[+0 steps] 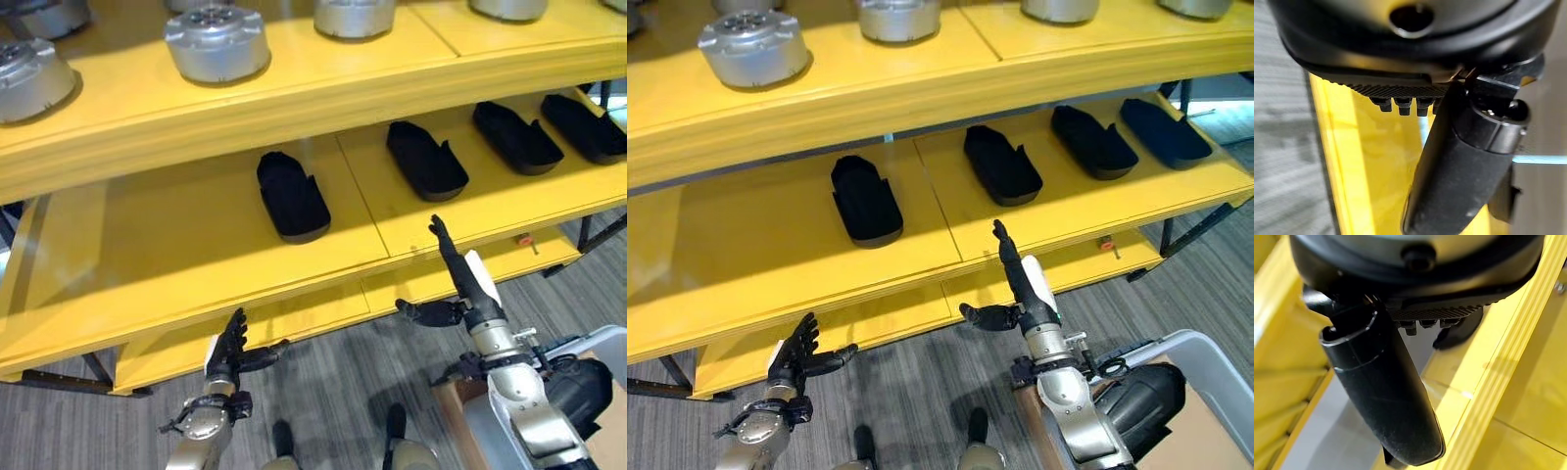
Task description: Move parts from the plastic box to the shelf.
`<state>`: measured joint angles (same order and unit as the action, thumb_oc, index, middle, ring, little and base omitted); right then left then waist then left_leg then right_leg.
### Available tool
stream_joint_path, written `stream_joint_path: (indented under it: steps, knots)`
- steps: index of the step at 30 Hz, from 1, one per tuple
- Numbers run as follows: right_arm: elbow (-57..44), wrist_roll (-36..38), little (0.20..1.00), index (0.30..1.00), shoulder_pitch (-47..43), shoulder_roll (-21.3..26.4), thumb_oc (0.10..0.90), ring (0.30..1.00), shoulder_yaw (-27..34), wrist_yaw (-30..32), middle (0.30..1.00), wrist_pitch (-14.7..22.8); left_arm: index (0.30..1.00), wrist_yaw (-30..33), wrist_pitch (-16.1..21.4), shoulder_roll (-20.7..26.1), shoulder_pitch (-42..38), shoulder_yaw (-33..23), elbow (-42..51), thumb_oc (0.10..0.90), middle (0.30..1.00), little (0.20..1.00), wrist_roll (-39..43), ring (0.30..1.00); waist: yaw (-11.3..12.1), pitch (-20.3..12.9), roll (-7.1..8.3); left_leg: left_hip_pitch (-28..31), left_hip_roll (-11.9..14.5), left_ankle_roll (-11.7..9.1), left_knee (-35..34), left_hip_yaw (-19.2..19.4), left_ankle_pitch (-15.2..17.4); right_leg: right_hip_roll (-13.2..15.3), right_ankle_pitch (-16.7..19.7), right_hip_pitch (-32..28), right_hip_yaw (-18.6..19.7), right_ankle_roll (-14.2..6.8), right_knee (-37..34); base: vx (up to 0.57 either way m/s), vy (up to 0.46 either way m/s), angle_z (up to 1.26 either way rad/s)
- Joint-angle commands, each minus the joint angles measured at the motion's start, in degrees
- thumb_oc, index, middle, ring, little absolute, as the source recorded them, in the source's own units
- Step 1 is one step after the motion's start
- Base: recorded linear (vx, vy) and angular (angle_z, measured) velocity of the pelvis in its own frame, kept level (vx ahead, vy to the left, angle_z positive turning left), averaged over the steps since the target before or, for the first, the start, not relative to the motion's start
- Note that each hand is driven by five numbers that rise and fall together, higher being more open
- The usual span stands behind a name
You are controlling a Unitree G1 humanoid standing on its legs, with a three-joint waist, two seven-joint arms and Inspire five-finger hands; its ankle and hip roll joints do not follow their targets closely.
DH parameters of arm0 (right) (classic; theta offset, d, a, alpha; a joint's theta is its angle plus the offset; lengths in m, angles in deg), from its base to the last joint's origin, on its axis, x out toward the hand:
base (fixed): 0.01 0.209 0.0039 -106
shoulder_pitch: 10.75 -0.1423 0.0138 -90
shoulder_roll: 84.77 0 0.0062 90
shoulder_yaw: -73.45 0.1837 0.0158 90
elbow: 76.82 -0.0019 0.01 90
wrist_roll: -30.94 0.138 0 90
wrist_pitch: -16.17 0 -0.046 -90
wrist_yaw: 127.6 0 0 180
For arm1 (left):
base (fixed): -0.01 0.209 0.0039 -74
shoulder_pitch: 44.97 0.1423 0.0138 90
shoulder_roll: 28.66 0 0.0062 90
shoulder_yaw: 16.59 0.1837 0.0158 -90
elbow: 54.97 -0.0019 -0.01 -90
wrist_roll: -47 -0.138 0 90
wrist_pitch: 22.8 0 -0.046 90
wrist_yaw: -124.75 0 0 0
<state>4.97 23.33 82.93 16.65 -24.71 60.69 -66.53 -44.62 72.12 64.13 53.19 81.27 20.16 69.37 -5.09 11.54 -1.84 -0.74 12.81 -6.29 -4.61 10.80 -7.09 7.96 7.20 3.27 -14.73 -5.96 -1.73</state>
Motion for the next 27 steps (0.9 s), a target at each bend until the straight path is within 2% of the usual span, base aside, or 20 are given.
stream_joint_path:
  steps: [1,5,6,7,8,9,11,12,13,19,22,23,27]
  knots:
    - [-3.79,4.21,1.000,1.000,-3.52,0.20,0.900,1.000,1.20,3.31,1.000,7.02,1.000,-0.32,7.34,1.80,-2.84,-1.81,5.59,0.900,1.000,1.000,1.41,1.000,0.69,-4.47,1.00,1.21,6.31,-3.22,-0.39,-3.99,-6.44,-2.72,-5.42,0.10,4.28,-0.17,4.52,-0.01,-0.179,-0.09]
    - [-3.47,4.36,1.000,1.000,-3.48,0.56,0.900,1.000,0.98,3.66,1.000,7.01,1.000,-0.63,7.30,0.99,-2.65,-1.86,6.75,0.900,1.000,1.000,2.53,1.000,0.99,-4.52,1.35,1.94,7.07,-2.69,0.64,-3.79,-8.12,-4.28,-5.73,-1.43,5.28,1.13,2.90,0.00,-0.123,-0.14]
    - [-3.45,4.60,1.000,1.000,-3.45,0.82,0.900,1.000,1.17,4.00,1.000,7.05,1.000,-0.59,7.64,0.68,-2.83,-1.66,7.72,0.900,1.000,1.000,2.79,1.000,1.75,-4.05,1.62,1.82,5.62,-2.05,2.05,-6.96,-7.95,-4.40,-5.28,-2.19,6.13,1.36,1.74,-0.02,-0.029,-0.15]
    - [-3.43,4.61,1.000,1.000,-3.47,0.83,0.900,1.000,1.20,4.01,1.000,7.07,1.000,-0.58,7.64,0.69,-2.87,-1.63,7.71,0.900,1.000,1.000,2.79,1.000,1.67,-3.95,1.67,1.69,5.53,-2.01,2.34,-7.12,-7.81,-4.30,-5.27,-2.31,6.04,1.32,1.68,-0.06,-0.081,-0.23]
    - [-2.41,5.72,1.000,1.000,-3.88,0.62,0.900,1.000,1.46,3.85,1.000,7.28,1.000,-0.37,8.00,0.16,-3.01,-1.82,8.80,0.900,1.000,1.000,2.50,1.000,3.32,-3.18,3.18,-1.03,-2.98,0.50,5.79,-16.73,-1.40,-4.10,-4.44,-2.63,7.94,1.78,0.61,-0.05,-0.042,-0.28]
    - [-2.37,5.74,1.000,1.000,-3.89,0.58,0.900,1.000,1.44,3.83,1.000,7.31,1.000,-0.37,7.98,0.21,-2.96,-1.84,8.85,0.900,1.000,1.000,2.49,1.000,3.10,-3.25,3.31,-1.58,-3.28,0.67,6.74,-16.96,-0.86,-3.87,-4.49,-2.69,7.78,1.65,0.51,-0.07,-0.052,-0.28]
    - [-0.49,6.85,1.000,1.000,-5.30,0.00,0.900,1.000,0.40,3.37,1.000,7.32,1.000,-0.08,8.20,-0.25,-2.52,-2.54,9.86,0.900,1.000,1.000,2.68,1.000,4.87,-3.46,4.29,-2.38,-10.58,2.58,8.60,-24.28,4.98,-4.19,-3.64,-2.24,10.64,1.98,-0.09,0.01,-0.004,-0.38]
    - [0.59,7.24,1.000,1.000,-6.53,-0.28,0.900,1.000,-0.34,2.93,1.000,7.33,1.000,-0.19,8.35,-0.44,-2.22,-2.87,10.49,0.900,1.000,1.000,2.83,1.000,5.68,-3.49,4.51,-2.71,-14.00,3.86,9.65,-28.13,6.86,-4.72,-3.29,-2.05,12.62,2.09,-0.09,0.04,0.033,-0.76]
    - [1.14,7.42,1.000,1.000,-7.54,-0.53,0.900,1.000,-0.84,2.59,1.000,7.43,1.000,-0.50,8.47,-0.63,-1.89,-3.02,10.78,0.900,1.000,1.000,3.08,1.000,5.93,-3.62,4.64,-2.68,-15.79,4.75,10.57,-30.12,8.04,-5.16,-3.15,-2.03,14.22,2.02,-0.08,0.00,0.043,-0.91]
    - [1.35,11.14,1.000,1.000,-5.54,-2.56,0.900,1.000,-0.08,0.33,1.000,6.57,1.000,-1.76,8.33,-0.35,-1.62,-2.30,10.04,0.900,1.000,1.000,2.55,1.000,4.90,-6.54,4.61,-0.32,-14.80,5.47,7.61,-26.98,7.76,-4.58,-2.64,-3.22,15.68,1.21,-1.17,0.04,0.141,-0.47]
    - [1.78,11.31,1.000,1.000,-6.18,-2.84,0.900,1.000,-0.32,-0.12,1.000,6.38,1.000,-1.86,8.41,0.38,-1.56,-2.26,10.65,0.900,1.000,1.000,2.33,1.000,4.68,-6.21,4.31,0.29,-15.79,6.88,6.52,-25.39,7.97,-3.60,-1.30,-1.72,17.41,-0.33,-0.36,-0.05,0.207,-0.05]
    - [2.30,11.78,1.000,1.000,-7.15,-3.66,0.900,1.000,-0.79,0.07,1.000,6.05,1.000,-1.51,8.56,0.98,-1.92,-2.38,11.28,0.900,1.000,1.000,2.28,1.000,4.80,-5.79,4.20,0.64,-16.04,7.73,5.49,-22.48,7.95,-2.91,-0.47,0.51,19.04,-1.84,1.20,-0.07,0.288,-0.43]
    - [1.19,9.67,1.000,1.000,-6.00,-3.80,0.900,1.000,-0.20,-0.43,1.000,5.66,1.000,-1.29,8.77,1.97,-2.67,-2.13,11.70,0.900,1.000,1.000,1.36,1.000,3.62,-4.50,4.20,1.68,-16.85,9.18,4.85,-18.30,9.04,-1.71,0.53,2.85,21.33,-4.00,3.09,-0.03,0.225,-0.72]
